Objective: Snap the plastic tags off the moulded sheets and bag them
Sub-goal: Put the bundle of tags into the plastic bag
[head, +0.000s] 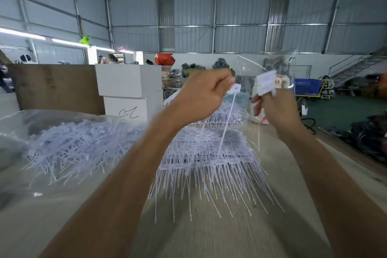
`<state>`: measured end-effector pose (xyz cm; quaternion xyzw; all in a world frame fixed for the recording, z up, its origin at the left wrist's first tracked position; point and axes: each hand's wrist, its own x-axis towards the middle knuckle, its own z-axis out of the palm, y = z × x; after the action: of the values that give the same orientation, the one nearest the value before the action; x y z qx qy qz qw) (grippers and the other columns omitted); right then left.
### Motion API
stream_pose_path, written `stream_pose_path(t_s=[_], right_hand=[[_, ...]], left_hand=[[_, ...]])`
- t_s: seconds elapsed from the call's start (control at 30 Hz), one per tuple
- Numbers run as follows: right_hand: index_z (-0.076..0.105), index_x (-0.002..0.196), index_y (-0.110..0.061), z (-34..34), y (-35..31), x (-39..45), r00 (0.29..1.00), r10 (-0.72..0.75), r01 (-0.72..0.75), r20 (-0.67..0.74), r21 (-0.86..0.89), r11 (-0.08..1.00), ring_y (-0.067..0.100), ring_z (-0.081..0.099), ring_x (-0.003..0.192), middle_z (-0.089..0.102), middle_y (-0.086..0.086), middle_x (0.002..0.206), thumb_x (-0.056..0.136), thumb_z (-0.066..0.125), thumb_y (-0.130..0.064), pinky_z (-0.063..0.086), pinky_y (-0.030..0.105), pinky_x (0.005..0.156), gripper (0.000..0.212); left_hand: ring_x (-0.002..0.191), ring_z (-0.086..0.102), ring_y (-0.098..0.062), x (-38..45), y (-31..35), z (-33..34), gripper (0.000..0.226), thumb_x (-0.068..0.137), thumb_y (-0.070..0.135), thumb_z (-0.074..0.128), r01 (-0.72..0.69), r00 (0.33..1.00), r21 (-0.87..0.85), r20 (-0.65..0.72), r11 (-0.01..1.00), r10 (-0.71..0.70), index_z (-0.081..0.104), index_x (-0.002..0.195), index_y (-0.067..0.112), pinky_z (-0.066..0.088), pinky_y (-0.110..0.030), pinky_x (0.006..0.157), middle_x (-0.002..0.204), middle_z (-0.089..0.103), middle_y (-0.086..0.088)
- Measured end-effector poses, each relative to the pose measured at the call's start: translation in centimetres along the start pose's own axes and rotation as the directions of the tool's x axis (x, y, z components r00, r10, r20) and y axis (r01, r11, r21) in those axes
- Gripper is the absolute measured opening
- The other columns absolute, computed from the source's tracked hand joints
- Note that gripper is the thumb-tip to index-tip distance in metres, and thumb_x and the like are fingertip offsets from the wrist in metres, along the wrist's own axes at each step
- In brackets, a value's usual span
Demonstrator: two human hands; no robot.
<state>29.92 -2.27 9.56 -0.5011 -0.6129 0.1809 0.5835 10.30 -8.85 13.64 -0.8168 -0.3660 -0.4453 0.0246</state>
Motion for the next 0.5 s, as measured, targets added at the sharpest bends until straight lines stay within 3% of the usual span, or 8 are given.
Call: stream_pose_path(t_s=[0.07, 0.13, 0.3, 0.37, 0.43, 0.5], right_hand=[[0.065, 0.089, -0.007, -1.1, 1.6, 0.2, 0.996, 0.085, -0.084, 0.001, 0.135, 0.987, 0.002, 0.051, 0.041, 0.063, -0.005, 0.054, 0.107, 0.045, -0.023, 0.042, 0.023, 0.052, 0.031], [0.064, 0.087, -0.008, -1.6, 2.4, 0.3, 0.994, 0.096, -0.103, 0.053, 0.149, 0.983, 0.002, 0.052, 0.041, 0.063, -0.004, 0.052, 0.109, 0.042, -0.026, 0.041, 0.027, 0.058, 0.036], [0.064, 0.082, -0.015, -0.5, -0.1, -0.3, 0.987, 0.048, -0.087, 0.15, 0.261, 0.961, 0.01, 0.061, 0.05, 0.059, -0.002, 0.053, 0.107, 0.041, -0.043, 0.056, 0.029, 0.052, 0.044], [0.064, 0.082, -0.018, -0.1, -1.4, -0.9, 0.986, -0.027, -0.025, 0.163, 0.306, 0.952, 0.01, 0.05, 0.046, 0.05, -0.001, 0.055, 0.106, 0.042, -0.045, 0.047, 0.025, 0.043, 0.043], [0.066, 0.083, -0.02, 0.3, -2.7, -1.5, 0.976, -0.128, 0.064, 0.178, 0.324, 0.944, 0.006, 0.037, 0.045, 0.045, -0.006, 0.058, 0.105, 0.045, -0.045, 0.034, 0.019, 0.041, 0.039], [0.067, 0.082, -0.021, 0.5, -3.9, -1.9, 0.967, -0.202, 0.145, 0.155, 0.316, 0.938, -0.002, 0.044, 0.043, 0.052, -0.016, 0.053, 0.104, 0.052, -0.035, 0.033, 0.01, 0.042, 0.03]], left_hand=[[0.058, 0.042, -0.011, 0.1, 0.2, -0.6, 0.033, 0.105, 0.025, 0.047, -0.037, 0.997, -0.06, -0.075, 0.998, 0.032, 0.051, 0.077, 0.008, 0.041, -0.03, 0.059, 0.064, 0.048, -0.002], [0.06, 0.044, -0.014, 0.2, 0.2, -0.8, 0.031, 0.104, 0.027, 0.047, -0.06, 0.994, -0.055, -0.09, 0.997, 0.055, 0.054, 0.082, 0.007, 0.039, -0.03, 0.061, 0.065, 0.051, -0.009], [0.072, 0.06, -0.03, -0.2, -0.5, 0.3, 0.029, 0.106, 0.026, 0.047, -0.092, 0.995, 0.003, -0.037, 0.996, 0.092, 0.058, 0.092, 0.004, 0.051, -0.041, 0.071, 0.076, 0.059, -0.015], [0.075, 0.061, -0.033, -0.2, -0.7, 0.3, 0.029, 0.106, 0.025, 0.046, -0.08, 0.996, -0.003, -0.049, 0.997, 0.08, 0.057, 0.093, 0.001, 0.05, -0.041, 0.072, 0.077, 0.06, -0.018], [0.071, 0.055, -0.026, -0.2, -1.0, 0.4, 0.028, 0.106, 0.022, 0.046, -0.07, 0.996, 0.005, -0.045, 0.998, 0.071, 0.056, 0.091, 0.001, 0.043, -0.037, 0.066, 0.075, 0.057, -0.014], [0.07, 0.047, -0.018, -0.2, -1.4, 0.5, 0.025, 0.106, 0.02, 0.045, -0.05, 0.998, 0.042, -0.033, 0.998, 0.051, 0.055, 0.091, 0.003, 0.036, -0.034, 0.064, 0.076, 0.052, -0.005]])
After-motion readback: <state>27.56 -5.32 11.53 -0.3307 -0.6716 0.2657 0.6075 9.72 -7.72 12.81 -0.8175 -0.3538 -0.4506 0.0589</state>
